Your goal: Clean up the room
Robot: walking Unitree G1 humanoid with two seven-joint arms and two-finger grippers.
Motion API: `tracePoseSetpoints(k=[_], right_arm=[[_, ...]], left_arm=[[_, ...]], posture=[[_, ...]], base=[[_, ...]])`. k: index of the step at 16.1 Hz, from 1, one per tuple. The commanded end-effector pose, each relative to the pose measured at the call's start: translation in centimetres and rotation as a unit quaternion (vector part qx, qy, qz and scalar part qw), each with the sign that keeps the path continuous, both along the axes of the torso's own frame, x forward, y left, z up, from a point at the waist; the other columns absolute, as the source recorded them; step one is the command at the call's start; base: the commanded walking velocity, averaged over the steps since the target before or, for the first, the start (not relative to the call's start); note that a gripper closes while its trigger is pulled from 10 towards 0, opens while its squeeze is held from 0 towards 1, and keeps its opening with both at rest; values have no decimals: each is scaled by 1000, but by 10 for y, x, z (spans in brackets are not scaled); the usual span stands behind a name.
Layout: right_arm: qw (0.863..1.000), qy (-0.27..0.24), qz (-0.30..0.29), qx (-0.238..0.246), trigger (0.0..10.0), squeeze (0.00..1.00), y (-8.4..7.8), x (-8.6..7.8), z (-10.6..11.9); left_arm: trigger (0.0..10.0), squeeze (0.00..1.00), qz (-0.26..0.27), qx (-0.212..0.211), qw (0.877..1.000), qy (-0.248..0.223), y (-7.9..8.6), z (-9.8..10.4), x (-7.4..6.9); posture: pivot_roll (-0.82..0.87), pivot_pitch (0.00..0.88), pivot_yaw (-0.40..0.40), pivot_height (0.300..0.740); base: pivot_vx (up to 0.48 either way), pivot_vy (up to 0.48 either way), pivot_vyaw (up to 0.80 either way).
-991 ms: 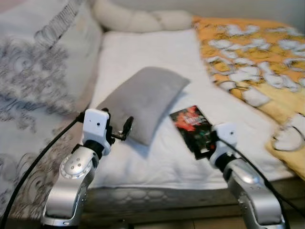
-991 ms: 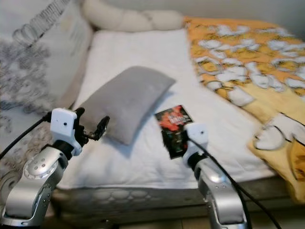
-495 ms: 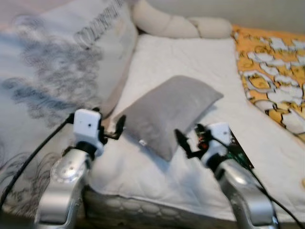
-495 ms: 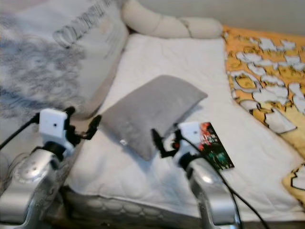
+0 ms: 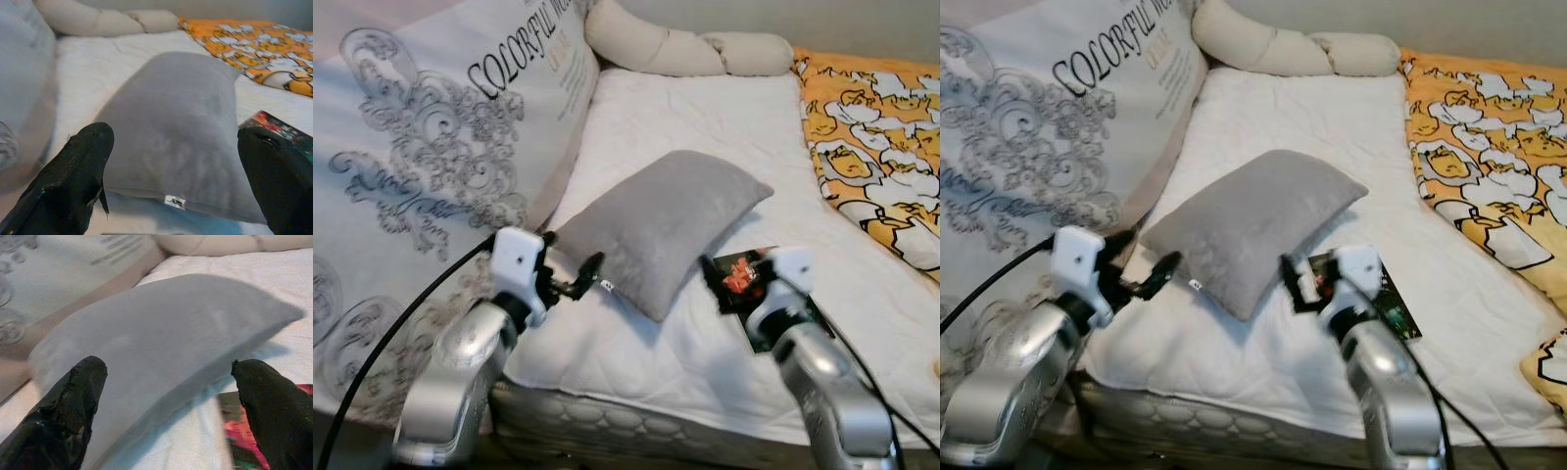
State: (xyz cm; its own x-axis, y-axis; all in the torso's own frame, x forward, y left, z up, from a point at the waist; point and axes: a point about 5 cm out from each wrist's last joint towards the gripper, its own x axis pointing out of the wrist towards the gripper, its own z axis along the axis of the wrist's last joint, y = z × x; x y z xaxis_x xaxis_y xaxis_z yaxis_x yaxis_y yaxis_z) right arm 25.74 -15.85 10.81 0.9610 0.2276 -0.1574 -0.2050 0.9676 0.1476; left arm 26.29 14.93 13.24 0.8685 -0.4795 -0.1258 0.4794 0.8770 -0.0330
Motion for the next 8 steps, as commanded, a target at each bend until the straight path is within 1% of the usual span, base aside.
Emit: tracePoseSetpoints(k=[1,2,3,4,5,6,7,8], right_arm=[[1000,6,-16,13,10000,1000,-7,2,-2],[999,6,-23,22,10000,1000,-11,4,-1],[999,7,-32,40,10000,1000,-15,7,1],[998,7,-36,45,10000,1000,-16,8,1],[996,10,-46,71,10000,1000,-20,12,2],[995,12,-53,83,10000,1000,-24,16,1],[995,11,-53,78,10000,1000,-26,19,1],[995,11,-53,78,10000,1000,-26,20,1]], left_arm=[[10000,1000,-13,-12,1000,17,1,-3,4],[10000,1000,-2,-60,997,51,3,-7,15],[10000,1000,1,-90,993,73,3,-11,24],[10000,1000,2,-108,991,83,3,-13,28],[10000,1000,25,-158,979,123,5,-23,40],[10000,1000,38,-200,965,164,5,-33,48],[10000,1000,49,-241,946,209,1,-49,57],[10000,1000,49,-253,941,221,-1,-52,58]], posture=[[7,18,12,740],[0,17,18,740],[-4,17,20,740],[-10,17,24,740],[-19,18,32,740],[-25,20,37,740],[-43,26,51,740],[-43,26,51,740]], base=[[0,0,0],[0,0,0],[0,0,0],[0,0,0],[0,0,0],[0,0,0],[0,0,0],[0,0,0]])
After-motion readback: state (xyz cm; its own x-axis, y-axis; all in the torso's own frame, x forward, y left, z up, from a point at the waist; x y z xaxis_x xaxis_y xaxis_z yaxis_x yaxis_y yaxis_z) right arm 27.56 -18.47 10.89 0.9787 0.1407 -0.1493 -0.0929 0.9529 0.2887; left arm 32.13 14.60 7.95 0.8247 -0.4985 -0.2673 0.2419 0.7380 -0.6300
